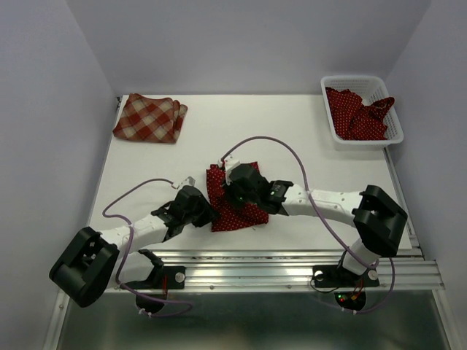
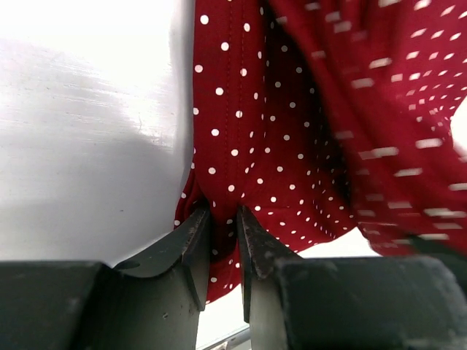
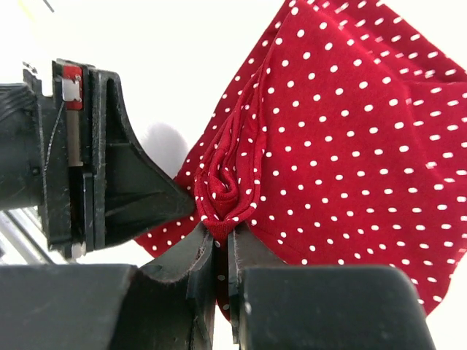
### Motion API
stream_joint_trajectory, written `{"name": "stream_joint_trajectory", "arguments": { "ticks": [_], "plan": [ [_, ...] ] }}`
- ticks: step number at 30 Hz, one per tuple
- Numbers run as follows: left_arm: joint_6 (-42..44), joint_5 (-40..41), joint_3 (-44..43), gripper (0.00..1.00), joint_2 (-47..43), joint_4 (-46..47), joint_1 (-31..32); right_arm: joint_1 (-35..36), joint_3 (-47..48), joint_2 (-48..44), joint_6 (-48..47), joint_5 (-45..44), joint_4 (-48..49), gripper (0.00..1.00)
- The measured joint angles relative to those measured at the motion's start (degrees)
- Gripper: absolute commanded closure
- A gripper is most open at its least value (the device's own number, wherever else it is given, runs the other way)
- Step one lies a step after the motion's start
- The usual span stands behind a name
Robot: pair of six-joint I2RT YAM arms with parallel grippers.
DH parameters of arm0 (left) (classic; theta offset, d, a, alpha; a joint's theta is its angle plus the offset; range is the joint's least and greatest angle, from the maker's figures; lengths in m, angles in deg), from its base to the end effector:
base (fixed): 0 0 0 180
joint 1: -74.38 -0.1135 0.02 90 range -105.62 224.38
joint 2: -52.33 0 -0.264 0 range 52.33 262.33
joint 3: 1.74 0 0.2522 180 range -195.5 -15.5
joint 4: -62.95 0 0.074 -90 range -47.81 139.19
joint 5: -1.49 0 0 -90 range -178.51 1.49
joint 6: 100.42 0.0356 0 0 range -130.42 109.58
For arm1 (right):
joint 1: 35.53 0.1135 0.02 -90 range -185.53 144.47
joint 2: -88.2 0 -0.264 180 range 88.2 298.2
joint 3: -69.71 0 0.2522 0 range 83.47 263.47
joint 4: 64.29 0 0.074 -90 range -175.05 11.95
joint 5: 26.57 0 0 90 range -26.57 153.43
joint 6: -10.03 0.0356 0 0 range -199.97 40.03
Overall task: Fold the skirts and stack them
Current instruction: Fold the skirt
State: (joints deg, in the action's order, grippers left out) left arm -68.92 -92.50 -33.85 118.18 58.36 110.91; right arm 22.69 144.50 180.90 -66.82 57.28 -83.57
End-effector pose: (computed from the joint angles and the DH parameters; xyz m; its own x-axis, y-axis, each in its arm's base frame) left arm 0.1654 -0.1256 0.1464 -0.8041 -0.4629 -0.3731 -0.0917 0.7166 -0.6914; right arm 0.1926 0.3036 0.2335 -0.4921 -0.3647 -0.7905 -0.7068 0.6974 0.1182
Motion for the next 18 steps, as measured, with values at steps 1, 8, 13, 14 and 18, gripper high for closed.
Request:
{"name": "stream_joint_trajectory", "arguments": {
  "ticks": [1,8,13,14,18],
  "plan": [
    [-0.1,0.0,0.0,0.69,0.0,0.0,0.0,0.5,0.0,0.7,0.2,-0.3,0.3,0.93],
    [-0.7,0.1,0.0,0.69,0.0,0.0,0.1,3.9,0.0,5.8,3.1,-3.1,1.6,0.92],
    [-1.3,0.5,0.1,0.65,-0.9,-0.2,0.1,5.3,0.0,7.3,6.9,-7.0,3.7,0.73],
    [-1.5,0.7,0.1,0.62,-1.5,-0.5,0.1,5.7,0.1,7.7,7.9,-7.9,3.8,0.59],
    [-1.9,1.7,0.5,0.58,-3.8,-3.0,0.1,6.1,1.0,8.7,10.3,-10.3,3.6,0.26]
  ]
}}
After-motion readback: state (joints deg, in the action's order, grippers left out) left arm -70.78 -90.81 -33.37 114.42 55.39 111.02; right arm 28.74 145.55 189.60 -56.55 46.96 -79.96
